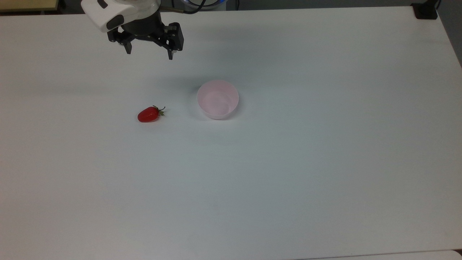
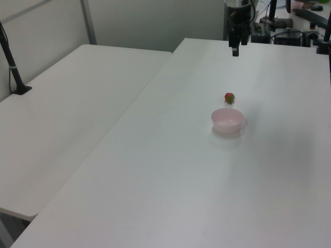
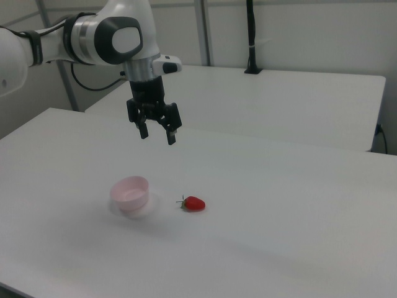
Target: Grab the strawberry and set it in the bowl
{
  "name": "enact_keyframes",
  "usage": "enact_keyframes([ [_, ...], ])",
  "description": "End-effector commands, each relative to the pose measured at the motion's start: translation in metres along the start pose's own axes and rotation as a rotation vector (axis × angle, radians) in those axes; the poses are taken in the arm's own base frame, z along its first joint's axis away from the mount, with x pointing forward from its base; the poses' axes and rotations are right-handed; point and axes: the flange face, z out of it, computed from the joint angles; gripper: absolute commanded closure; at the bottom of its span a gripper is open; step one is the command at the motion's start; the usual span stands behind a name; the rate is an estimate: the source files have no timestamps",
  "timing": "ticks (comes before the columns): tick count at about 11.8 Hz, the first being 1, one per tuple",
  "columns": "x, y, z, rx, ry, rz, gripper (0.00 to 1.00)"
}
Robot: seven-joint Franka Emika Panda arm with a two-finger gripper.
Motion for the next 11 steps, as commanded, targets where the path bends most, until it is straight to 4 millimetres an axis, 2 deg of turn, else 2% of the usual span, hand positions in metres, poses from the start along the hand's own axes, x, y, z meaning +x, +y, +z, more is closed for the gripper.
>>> enact_keyframes([
  [1,-0.005,-0.004,-0.007,-0.006,0.006,0.005,0.0],
  [9,-0.001,-0.004,-0.004,-0.008,0.015,0.009,0.0],
  [11,0.007,0.003,-0.009,0.006,0.094,0.053,0.0],
])
